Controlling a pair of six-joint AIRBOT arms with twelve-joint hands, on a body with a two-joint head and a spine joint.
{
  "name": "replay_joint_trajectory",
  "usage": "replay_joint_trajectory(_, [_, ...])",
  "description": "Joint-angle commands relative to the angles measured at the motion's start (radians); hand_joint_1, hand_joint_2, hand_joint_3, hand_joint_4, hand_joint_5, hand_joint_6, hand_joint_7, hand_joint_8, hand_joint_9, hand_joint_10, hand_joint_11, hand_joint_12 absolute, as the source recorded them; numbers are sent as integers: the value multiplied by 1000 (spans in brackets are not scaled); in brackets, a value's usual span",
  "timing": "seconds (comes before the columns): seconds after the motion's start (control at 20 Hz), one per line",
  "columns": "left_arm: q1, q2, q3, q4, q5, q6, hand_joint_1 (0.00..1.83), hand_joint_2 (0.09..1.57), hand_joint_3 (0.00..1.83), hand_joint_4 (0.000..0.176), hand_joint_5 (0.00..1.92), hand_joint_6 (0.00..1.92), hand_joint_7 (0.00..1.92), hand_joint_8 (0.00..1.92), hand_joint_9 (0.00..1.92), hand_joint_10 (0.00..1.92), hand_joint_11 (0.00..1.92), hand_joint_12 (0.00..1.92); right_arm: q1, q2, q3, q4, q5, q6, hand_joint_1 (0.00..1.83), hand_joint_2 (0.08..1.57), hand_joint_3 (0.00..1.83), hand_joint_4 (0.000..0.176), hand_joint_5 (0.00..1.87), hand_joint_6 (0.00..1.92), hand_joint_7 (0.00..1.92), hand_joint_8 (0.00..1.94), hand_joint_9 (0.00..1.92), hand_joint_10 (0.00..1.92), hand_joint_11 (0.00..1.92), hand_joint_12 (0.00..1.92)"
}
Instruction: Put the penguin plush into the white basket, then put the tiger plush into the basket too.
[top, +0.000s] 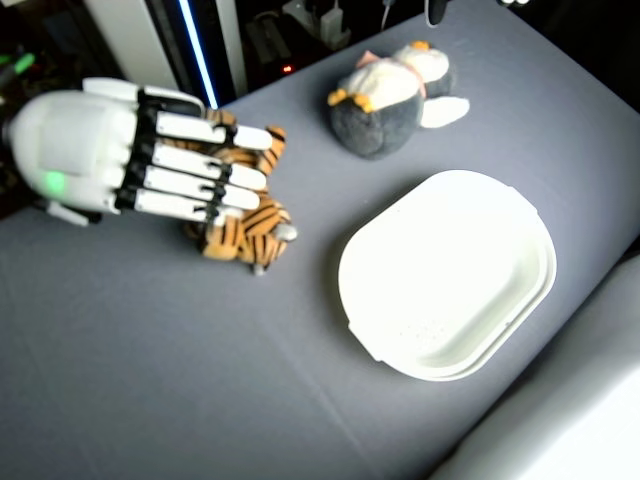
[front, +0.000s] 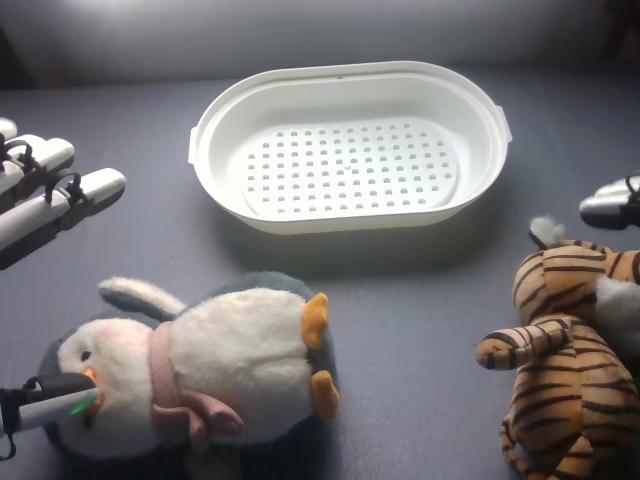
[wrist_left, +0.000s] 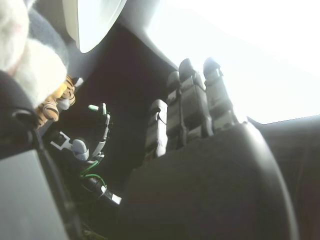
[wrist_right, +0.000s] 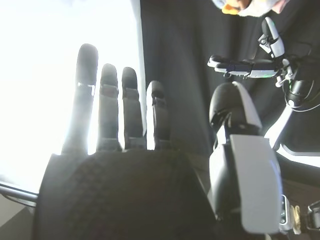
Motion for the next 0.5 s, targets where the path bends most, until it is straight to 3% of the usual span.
replay_joint_trajectory(0.0, [-4, 2, 7, -11, -124, 1, 493, 927, 10, 176, 158, 1, 183, 2, 218, 7, 0, 416, 6, 4, 1, 21, 120, 7, 753, 1231, 0, 57, 494, 0, 504, 0, 523, 1, 416, 285])
replay_joint_trajectory(0.05, [-4, 1, 8, -12, -124, 1, 470, 934, 10, 176, 166, 4, 193, 4, 222, 7, 0, 421, 6, 4, 1, 20, 119, 7, 741, 1239, 2, 65, 477, 0, 512, 1, 528, 1, 430, 267])
replay_joint_trajectory(0.1, [-4, 1, 8, -12, -120, -125, 454, 935, 4, 176, 163, 1, 193, 2, 228, 4, 0, 452, 6, 4, 1, 19, 119, 8, 750, 1233, 0, 58, 483, 2, 518, 2, 527, 0, 424, 249])
replay_joint_trajectory(0.15, [-4, 1, 6, -11, -112, -125, 470, 920, 0, 176, 171, 4, 198, 3, 237, 6, 0, 459, 6, 4, 2, 19, 119, 8, 749, 1229, 0, 44, 499, 8, 528, 5, 517, 0, 403, 233])
replay_joint_trajectory(0.25, [-3, 3, 5, 15, -58, -125, 423, 893, 0, 176, 150, 0, 192, 0, 250, 9, 0, 467, 6, 4, 4, 17, 114, 8, 742, 1230, 0, 51, 494, 1, 507, 0, 499, 0, 397, 215])
replay_joint_trajectory(0.4, [-2, 10, 11, 49, 60, -125, 483, 790, 0, 176, 60, 0, 154, 5, 193, 3, 0, 317, 6, 3, 7, 13, 104, 8, 741, 1233, 1, 52, 489, 0, 484, 0, 494, 0, 436, 209])
replay_joint_trajectory(0.45, [-4, 6, 17, 55, 99, -187, 526, 780, 0, 176, 53, 0, 114, 1, 160, 0, 0, 261, 6, 0, 8, 13, 102, 8, 758, 1229, 0, 45, 496, 3, 483, 0, 492, 0, 439, 203])
